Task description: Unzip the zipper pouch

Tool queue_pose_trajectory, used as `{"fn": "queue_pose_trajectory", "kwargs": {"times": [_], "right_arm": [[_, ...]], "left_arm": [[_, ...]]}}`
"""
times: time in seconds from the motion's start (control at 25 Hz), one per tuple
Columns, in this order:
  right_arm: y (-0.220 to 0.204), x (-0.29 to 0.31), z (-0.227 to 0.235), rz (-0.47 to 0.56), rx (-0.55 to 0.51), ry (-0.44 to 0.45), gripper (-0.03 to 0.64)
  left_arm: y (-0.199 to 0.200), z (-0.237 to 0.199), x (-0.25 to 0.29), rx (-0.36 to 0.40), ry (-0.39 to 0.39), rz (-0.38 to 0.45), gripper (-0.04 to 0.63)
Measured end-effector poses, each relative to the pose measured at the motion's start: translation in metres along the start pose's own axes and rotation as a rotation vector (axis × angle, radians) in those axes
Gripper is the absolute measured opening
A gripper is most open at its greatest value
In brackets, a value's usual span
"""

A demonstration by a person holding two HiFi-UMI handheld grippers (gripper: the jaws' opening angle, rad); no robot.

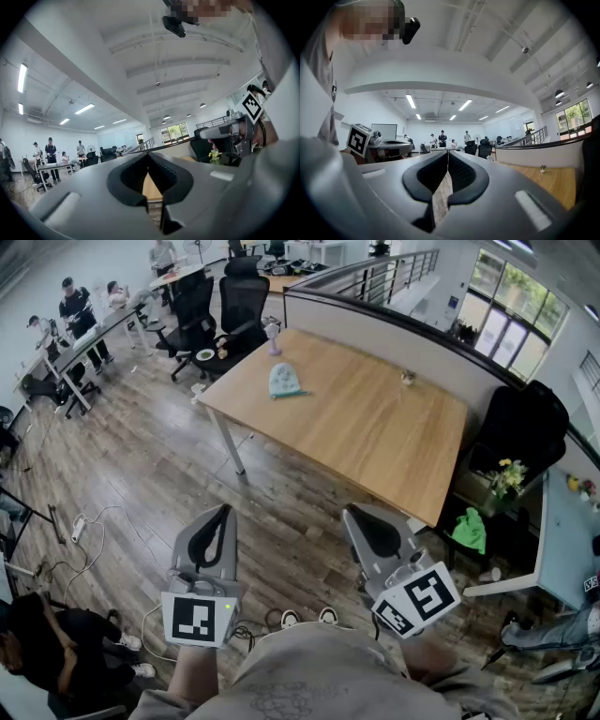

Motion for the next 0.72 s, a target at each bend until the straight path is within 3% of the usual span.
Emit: {"fn": "queue_pose_trajectory", "kwargs": {"times": [0.72], "right_arm": [[-0.015, -0.037, 0.053, -0.02, -0.011, -0.002, 0.015]], "left_arm": [[-0.004, 0.056, 0.02, -0.008, 0.017, -0.034, 0.0]]}}
Point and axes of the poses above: the fingertips, and each gripper's own axes: x forward along the fingers, z to its right, y out of its top, the point moved 2 cm from there along -x, backward along the fingers, and after that the axes turned 10 degrees about y, right-handed, at the moved point
